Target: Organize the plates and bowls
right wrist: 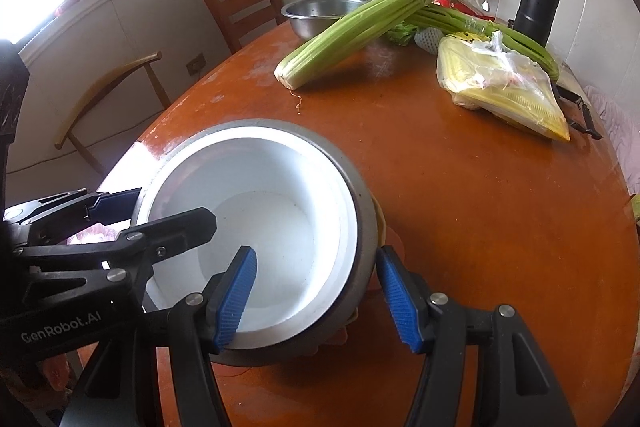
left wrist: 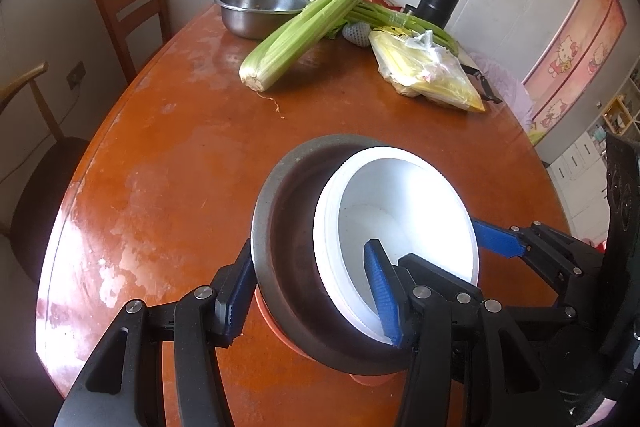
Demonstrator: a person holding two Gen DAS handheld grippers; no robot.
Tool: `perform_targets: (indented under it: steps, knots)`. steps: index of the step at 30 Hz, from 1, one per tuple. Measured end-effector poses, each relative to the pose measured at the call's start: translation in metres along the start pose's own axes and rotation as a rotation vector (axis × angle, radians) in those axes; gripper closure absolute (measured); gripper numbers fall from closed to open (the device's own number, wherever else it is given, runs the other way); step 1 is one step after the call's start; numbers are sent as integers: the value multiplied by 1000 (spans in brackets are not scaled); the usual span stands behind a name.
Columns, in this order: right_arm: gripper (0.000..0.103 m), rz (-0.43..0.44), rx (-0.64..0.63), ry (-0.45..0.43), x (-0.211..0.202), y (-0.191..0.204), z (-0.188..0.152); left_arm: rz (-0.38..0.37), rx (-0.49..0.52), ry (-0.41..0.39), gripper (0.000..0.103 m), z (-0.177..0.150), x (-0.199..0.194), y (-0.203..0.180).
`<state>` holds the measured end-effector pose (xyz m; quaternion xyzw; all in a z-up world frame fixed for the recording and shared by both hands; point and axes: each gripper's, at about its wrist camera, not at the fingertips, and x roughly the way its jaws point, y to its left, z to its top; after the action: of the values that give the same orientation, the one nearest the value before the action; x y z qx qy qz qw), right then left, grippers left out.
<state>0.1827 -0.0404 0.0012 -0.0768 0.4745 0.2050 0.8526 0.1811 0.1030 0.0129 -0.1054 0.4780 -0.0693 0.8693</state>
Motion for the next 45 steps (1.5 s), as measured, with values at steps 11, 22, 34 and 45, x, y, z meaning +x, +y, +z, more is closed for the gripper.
perform_targets:
  steps: [11, 22, 34, 45]
  knots:
    - [40, -18, 12, -28, -7, -2, 0, 7, -1, -32, 46, -1, -13, 1]
    - [40, -20, 20, -76, -24, -6, 0, 56, 30, -93, 44, -3, -38, -12]
    - [36, -50, 29, -159, -63, -12, -17, 49, 44, -155, 44, -18, -66, -37]
    - [29, -90, 65, -226, -102, -24, -60, 59, 57, -194, 36, -55, -88, -62]
